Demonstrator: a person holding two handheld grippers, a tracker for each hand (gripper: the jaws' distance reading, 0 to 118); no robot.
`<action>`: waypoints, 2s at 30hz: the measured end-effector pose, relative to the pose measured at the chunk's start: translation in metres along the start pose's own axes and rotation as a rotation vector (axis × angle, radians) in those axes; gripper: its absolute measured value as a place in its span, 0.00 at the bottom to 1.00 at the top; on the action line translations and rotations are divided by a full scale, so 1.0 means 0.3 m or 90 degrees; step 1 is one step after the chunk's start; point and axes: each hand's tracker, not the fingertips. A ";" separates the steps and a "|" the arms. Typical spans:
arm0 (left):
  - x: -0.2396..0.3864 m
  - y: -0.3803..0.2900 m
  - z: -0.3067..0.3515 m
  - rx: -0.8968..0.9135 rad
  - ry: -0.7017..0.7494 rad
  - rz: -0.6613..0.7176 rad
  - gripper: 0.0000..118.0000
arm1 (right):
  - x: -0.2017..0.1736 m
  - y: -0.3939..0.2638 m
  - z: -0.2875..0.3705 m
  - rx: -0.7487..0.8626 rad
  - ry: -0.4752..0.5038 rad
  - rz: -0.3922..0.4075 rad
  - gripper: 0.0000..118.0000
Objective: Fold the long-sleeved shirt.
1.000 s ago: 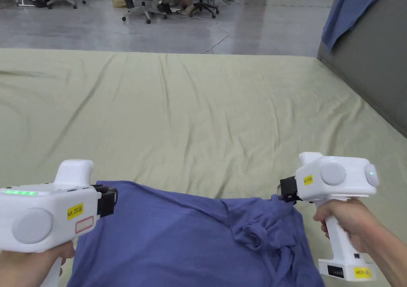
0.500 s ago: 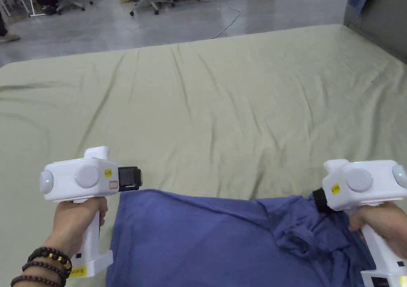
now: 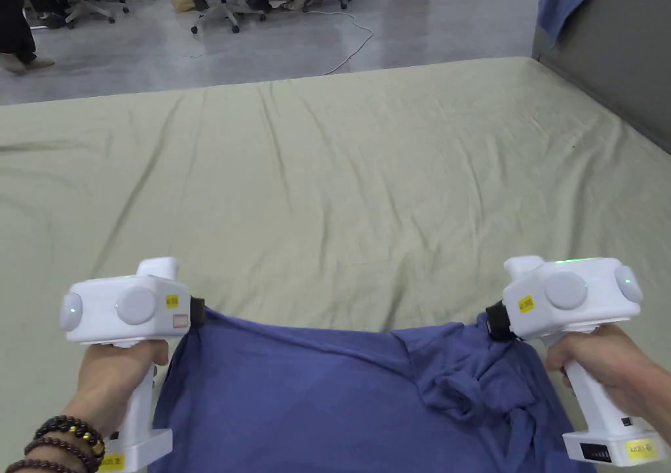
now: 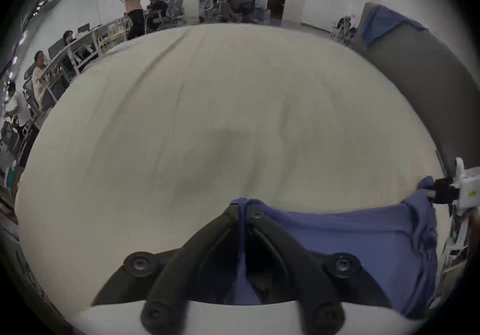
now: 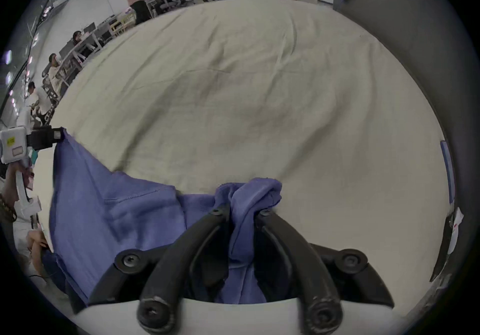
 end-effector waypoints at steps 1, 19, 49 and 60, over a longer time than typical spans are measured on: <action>-0.006 -0.009 0.070 0.027 -0.012 0.000 0.00 | 0.009 -0.005 0.060 0.028 0.019 -0.018 0.09; -0.081 -0.662 0.677 -0.054 -0.090 -0.034 0.00 | -0.067 -0.648 0.665 0.008 0.090 0.116 0.08; 0.219 -0.668 0.872 0.379 0.052 -0.037 0.00 | -0.204 -0.641 0.743 0.554 -0.067 0.062 0.00; -0.070 -0.603 0.641 0.057 -0.180 0.193 1.00 | -0.163 -0.657 0.706 0.478 -0.040 0.075 0.00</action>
